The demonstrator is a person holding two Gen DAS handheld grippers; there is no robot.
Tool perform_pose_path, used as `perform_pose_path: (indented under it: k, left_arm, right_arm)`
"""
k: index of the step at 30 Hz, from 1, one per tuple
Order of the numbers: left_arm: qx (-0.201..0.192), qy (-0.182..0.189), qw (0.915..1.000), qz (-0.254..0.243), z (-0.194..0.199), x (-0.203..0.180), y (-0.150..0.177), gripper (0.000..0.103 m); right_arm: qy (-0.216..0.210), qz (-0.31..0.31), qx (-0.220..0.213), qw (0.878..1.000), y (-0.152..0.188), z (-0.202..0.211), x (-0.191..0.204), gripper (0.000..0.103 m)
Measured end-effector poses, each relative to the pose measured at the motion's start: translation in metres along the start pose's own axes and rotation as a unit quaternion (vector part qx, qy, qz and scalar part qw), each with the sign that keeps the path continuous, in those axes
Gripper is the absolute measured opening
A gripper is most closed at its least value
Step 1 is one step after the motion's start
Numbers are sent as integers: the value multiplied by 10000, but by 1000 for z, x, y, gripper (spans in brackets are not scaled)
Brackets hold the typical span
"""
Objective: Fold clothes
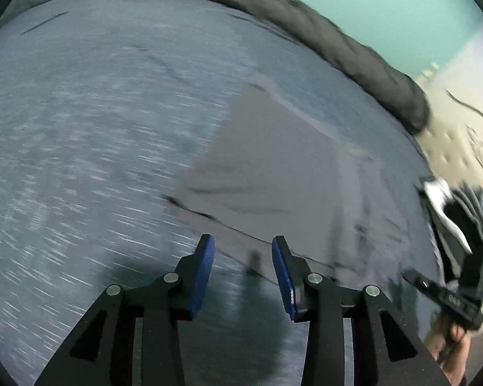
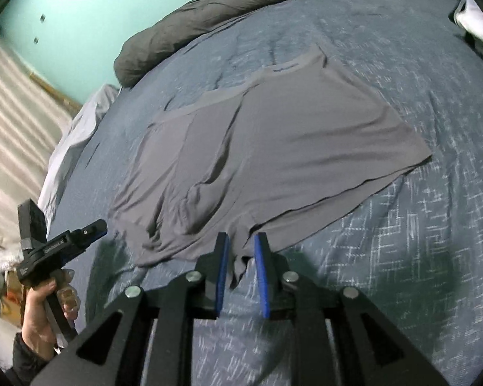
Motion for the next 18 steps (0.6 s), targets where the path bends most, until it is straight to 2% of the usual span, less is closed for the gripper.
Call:
perform_pose_path:
  k: [8,17,18]
  left_arm:
    - [-166,-233,9993,229,-14,26,-15,41]
    - [-271,-98,9994,171,-22,32,-24,40]
    - [-284,-71,9994,181,-22,33,-24,33]
  right_arm:
    - [-110,-8,-245,9996,-5,-4,3,16]
    - [-36,-172,-502,9986,-8,1,-7,16]
    - [-19,-196,-551,9983,-8,4,-10,16]
Point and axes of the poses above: each gripper's, at about its wrist camera, not at the fingertips, and z roughly against the way its jaws point, x to its left, y to its underside, the point moved 1 cm from there along -z, roughly the way its jaws point, and after that the axes turned 3 degrees about -x, right-handed, at the moved point
